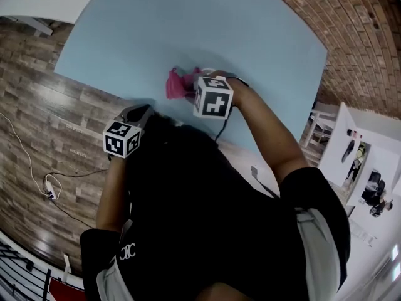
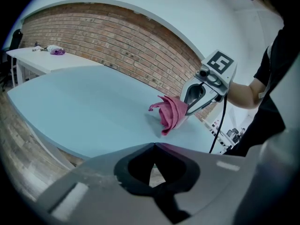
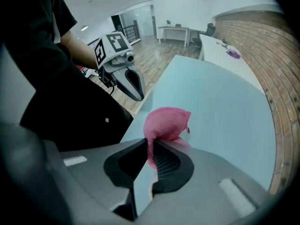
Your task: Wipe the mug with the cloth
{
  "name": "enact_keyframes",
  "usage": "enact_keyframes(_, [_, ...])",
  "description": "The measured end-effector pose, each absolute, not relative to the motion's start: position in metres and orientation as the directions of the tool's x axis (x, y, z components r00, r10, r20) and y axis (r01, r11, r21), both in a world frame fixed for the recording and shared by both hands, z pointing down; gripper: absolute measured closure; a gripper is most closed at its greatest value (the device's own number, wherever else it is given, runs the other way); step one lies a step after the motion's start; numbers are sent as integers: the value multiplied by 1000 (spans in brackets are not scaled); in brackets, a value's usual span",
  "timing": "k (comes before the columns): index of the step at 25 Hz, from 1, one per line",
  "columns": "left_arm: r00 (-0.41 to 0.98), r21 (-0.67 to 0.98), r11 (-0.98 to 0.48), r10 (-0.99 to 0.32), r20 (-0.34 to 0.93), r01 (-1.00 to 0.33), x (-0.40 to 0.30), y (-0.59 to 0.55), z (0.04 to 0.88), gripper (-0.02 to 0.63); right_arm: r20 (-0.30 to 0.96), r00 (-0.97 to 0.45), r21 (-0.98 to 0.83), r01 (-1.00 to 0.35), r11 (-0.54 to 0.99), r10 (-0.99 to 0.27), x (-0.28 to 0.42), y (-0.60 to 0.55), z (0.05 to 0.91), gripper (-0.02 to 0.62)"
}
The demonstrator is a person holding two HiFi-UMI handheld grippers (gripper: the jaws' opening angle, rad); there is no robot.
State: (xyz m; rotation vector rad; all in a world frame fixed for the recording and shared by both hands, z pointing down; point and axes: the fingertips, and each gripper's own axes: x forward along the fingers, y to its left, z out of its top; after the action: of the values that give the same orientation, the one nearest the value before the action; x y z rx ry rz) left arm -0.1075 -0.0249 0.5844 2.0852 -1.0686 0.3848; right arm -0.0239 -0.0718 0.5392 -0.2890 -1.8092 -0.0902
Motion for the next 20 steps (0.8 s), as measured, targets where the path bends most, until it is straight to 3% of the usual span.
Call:
enact_keyframes(8, [620, 487, -386, -539, 571, -784, -101, -27, 588, 601, 922, -378, -61, 82, 995, 88, -21, -54, 545, 558])
enact_keyframes(20, [627, 479, -404, -506, 593, -779, -96, -23, 592, 601, 911, -408, -69, -24, 997, 53, -5, -31, 559, 558])
